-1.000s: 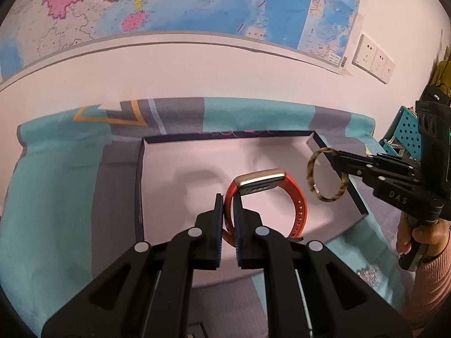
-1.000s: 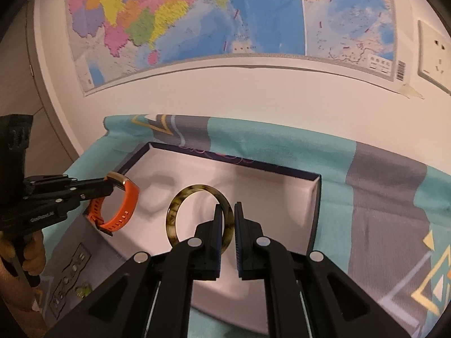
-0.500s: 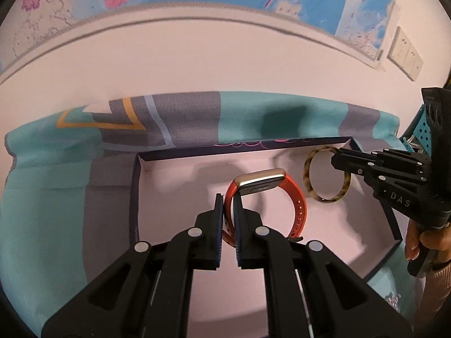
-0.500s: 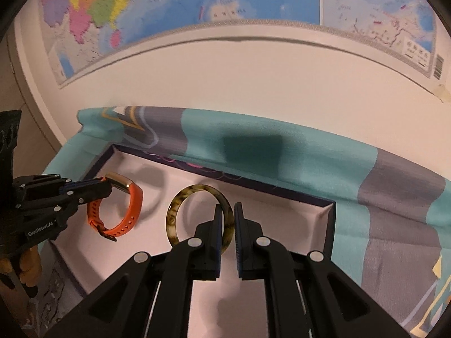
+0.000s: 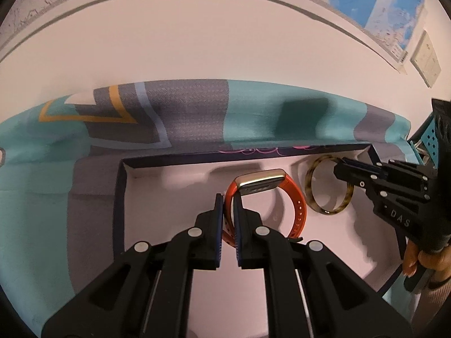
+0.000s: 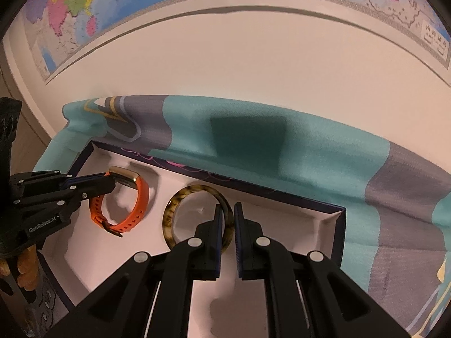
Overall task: Organize jewelry
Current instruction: 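Carry the watch band and bangle into the box with both tools, then open both tools to release the watch band and bangle in the box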
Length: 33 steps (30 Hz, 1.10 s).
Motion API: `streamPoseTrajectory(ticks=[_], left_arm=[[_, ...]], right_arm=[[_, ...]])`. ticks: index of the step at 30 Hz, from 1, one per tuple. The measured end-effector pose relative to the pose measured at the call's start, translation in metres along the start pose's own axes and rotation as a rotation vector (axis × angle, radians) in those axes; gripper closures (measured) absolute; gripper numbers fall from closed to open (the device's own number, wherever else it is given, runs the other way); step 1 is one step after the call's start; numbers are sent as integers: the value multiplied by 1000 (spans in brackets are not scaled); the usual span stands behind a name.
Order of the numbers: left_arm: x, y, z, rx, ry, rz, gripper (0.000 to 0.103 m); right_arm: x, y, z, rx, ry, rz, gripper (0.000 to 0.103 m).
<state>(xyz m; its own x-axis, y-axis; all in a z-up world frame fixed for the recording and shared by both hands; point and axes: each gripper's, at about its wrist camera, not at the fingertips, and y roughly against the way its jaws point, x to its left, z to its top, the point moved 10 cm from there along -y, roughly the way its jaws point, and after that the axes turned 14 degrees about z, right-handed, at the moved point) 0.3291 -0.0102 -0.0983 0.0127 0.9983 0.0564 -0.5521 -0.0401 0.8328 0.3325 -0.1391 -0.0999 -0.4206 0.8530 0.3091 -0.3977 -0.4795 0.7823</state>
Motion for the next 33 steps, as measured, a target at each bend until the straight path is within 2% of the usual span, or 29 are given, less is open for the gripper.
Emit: streamPoseTrajectory(ticks=[4,8,10,12,15,16,19,23,26,29,33], left_arm=[[-1,-12,3,31,12,16,95],[-3,-13,5,48,12,17,94],[-4,-13,5,51,11,17,80],[-4,-9,6,34,11,22,68],[1,10,5,-33,19,35,56],[3,16,4,-52,18,42,43],[9,48,-2,-152,13,68,34],[12,89,-25,-258,-34,93,31],[11,112,-51,-296,-67,78,28],[11,124,-80,-292,-90,35,26],[7,127,-121,-232,-97,-31,26]], right_arm=[[-3,-5,0,8,-12,-12,95],[-3,1,1,-12,-25,-14,85],[0,12,2,-46,-22,-1,78],[6,24,0,-76,-10,16,66],[21,52,-9,-123,38,49,53],[25,60,-12,-132,51,53,51],[36,87,-32,-161,98,76,39],[49,117,-72,-146,134,97,37],[51,133,-109,-127,129,110,37],[55,143,-145,-102,111,148,37],[63,143,-187,-57,101,173,38]])
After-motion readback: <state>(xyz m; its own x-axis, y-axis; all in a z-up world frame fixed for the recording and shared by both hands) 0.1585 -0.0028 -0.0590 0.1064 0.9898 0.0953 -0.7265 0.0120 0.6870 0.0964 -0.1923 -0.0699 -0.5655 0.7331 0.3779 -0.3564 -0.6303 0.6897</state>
